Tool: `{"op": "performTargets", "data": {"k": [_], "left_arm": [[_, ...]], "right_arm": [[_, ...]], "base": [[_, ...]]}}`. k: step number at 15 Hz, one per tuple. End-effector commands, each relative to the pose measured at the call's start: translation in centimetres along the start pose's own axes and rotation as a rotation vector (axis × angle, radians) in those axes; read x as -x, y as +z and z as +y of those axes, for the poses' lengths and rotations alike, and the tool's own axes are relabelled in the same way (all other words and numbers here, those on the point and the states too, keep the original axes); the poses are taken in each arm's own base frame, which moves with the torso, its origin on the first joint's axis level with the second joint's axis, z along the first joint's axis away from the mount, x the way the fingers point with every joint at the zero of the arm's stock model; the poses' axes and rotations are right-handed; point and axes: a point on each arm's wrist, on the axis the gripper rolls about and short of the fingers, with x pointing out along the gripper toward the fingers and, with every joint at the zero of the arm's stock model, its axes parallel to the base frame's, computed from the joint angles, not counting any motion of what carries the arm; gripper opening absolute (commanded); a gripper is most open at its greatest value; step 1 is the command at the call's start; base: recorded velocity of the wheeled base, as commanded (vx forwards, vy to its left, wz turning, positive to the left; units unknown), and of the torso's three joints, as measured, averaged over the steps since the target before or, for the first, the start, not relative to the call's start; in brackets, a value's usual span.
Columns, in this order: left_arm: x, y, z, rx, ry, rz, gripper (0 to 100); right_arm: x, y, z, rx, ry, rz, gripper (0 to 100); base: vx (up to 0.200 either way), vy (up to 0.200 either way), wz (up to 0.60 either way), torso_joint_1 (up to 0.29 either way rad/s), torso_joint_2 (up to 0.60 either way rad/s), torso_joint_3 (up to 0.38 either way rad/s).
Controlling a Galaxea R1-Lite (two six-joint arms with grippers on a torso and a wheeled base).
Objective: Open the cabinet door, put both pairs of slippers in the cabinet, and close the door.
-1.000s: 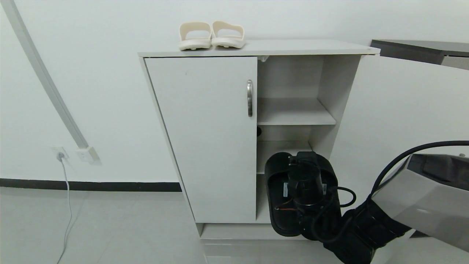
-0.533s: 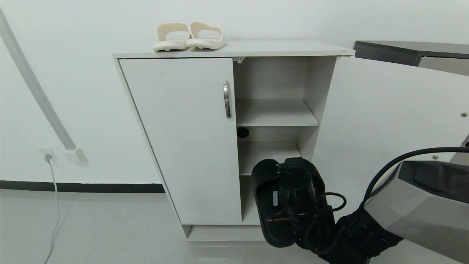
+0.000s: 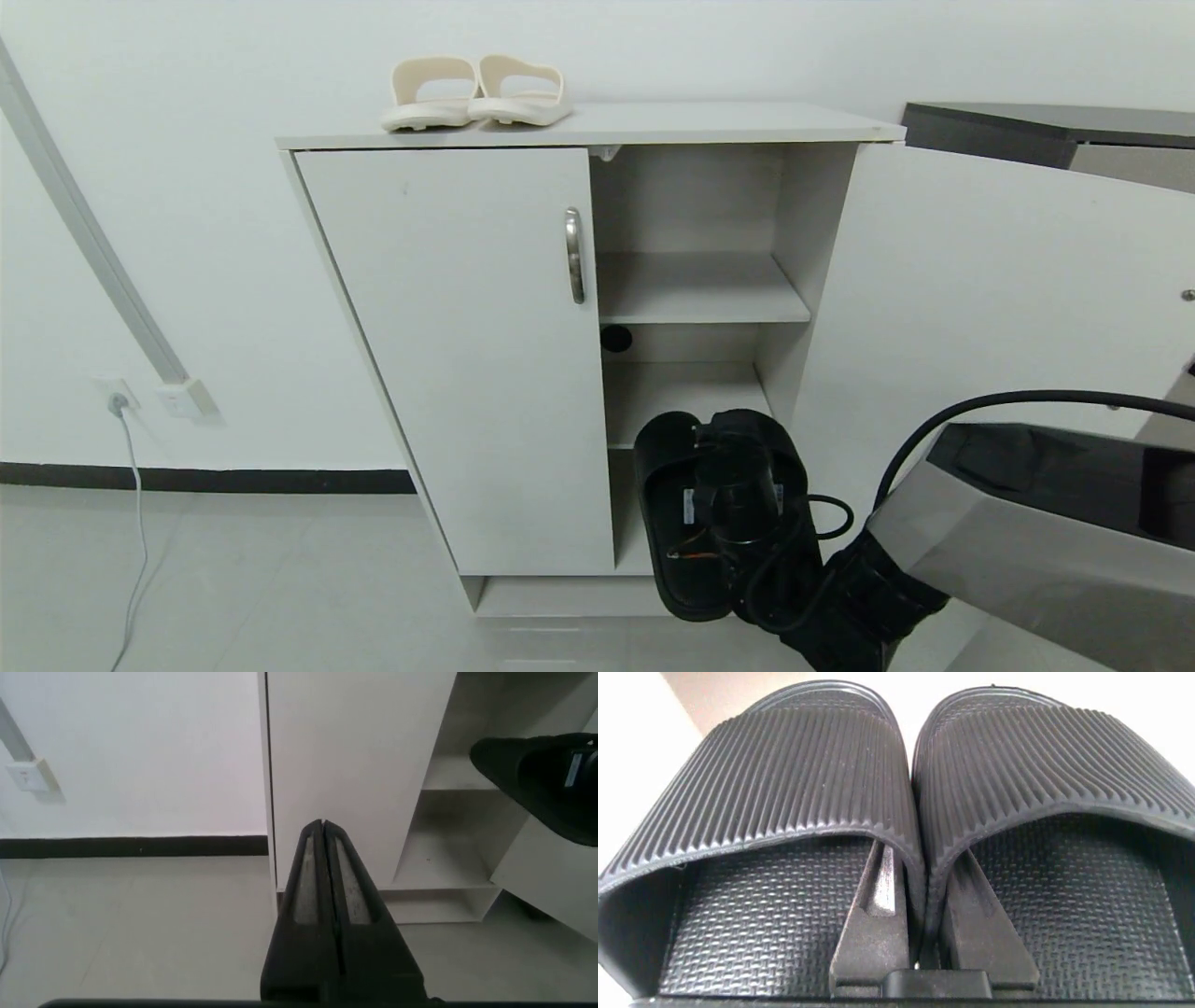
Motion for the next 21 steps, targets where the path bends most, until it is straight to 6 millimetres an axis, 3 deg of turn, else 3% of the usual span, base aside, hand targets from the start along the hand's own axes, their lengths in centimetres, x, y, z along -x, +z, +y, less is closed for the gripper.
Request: {"op": "performTargets", "data": {"k": [1, 4, 16, 21], "left_arm": [[0.0, 0.0, 0.0, 0.0, 0.0, 0.002, 0], [0.0, 0.0, 0.0, 0.0, -0.001, 0.002, 0], [0.0, 0.0, 0.0, 0.002, 0.006, 0.003, 0], [0.0, 0.0, 0.0, 0.002, 0.005, 0.003, 0]], "right_arm": [[-0.3, -0.7, 0.0, 0.01, -0.004, 0.012, 0], [-0.5, -1.3, 0.1, 0.017, -0.006, 0.021, 0], [-1.2, -0.4, 0.4, -0.019, -0.007, -0.044, 0], [-3.0, -2.6, -0.2, 0.023, -0.025, -0.156, 0]], "base": [[0.0, 0.0, 0.0, 0.0, 0.0, 0.0], [0.0, 0.0, 0.0, 0.0, 0.0, 0.0], [0.0, 0.0, 0.0, 0.005, 0.0, -0.182], [0.0, 0.0, 0.0, 0.001, 0.0, -0.03]]}}
